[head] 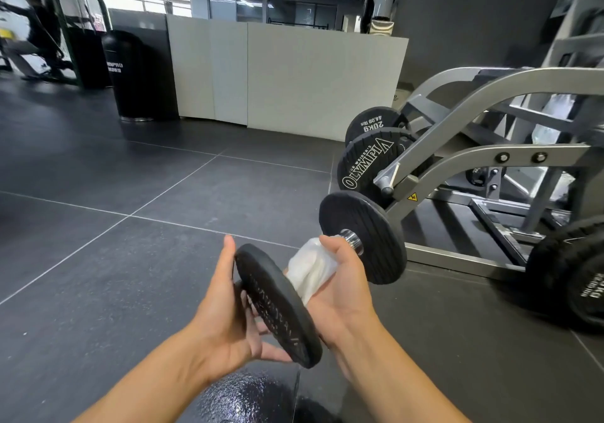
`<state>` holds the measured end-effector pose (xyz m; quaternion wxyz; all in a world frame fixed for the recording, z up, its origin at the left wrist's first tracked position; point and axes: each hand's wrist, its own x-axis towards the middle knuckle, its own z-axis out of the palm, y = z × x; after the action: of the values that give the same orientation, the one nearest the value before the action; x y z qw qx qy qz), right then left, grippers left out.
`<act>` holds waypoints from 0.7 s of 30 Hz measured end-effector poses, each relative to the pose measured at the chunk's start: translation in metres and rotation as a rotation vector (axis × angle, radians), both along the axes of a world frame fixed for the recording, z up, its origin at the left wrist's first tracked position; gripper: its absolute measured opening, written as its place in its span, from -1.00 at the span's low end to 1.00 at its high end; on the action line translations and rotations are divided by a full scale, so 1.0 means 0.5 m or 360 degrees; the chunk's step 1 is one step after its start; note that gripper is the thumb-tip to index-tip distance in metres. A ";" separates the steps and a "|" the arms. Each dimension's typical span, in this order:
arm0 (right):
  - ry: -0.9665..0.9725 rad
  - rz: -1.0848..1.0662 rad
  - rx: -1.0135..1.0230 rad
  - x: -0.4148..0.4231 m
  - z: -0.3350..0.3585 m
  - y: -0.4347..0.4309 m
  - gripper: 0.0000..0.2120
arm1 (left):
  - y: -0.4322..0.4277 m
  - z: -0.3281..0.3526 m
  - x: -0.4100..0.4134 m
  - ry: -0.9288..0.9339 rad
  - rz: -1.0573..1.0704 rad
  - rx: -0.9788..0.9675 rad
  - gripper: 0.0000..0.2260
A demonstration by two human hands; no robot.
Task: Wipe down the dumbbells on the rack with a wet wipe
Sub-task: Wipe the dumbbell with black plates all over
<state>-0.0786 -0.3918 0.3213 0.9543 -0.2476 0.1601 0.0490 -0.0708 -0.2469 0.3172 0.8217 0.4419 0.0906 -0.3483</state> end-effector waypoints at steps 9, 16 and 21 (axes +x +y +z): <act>-0.0169 -0.0015 0.0087 -0.006 0.009 0.004 -0.47 | 0.045 -0.002 0.019 -0.2996 0.0448 0.1017 -0.50; -0.0131 -0.0120 0.0053 -0.001 -0.003 0.001 -0.53 | 0.032 0.016 0.007 -0.0288 0.0165 0.0553 -0.20; -0.0159 -0.0028 0.0090 0.003 -0.006 0.000 -0.46 | 0.005 0.016 -0.029 0.0007 -0.0031 0.0027 -0.23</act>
<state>-0.0773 -0.3919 0.3183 0.9681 -0.2211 0.1131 0.0327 -0.0851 -0.2442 0.3252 0.8142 0.4489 0.0912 -0.3566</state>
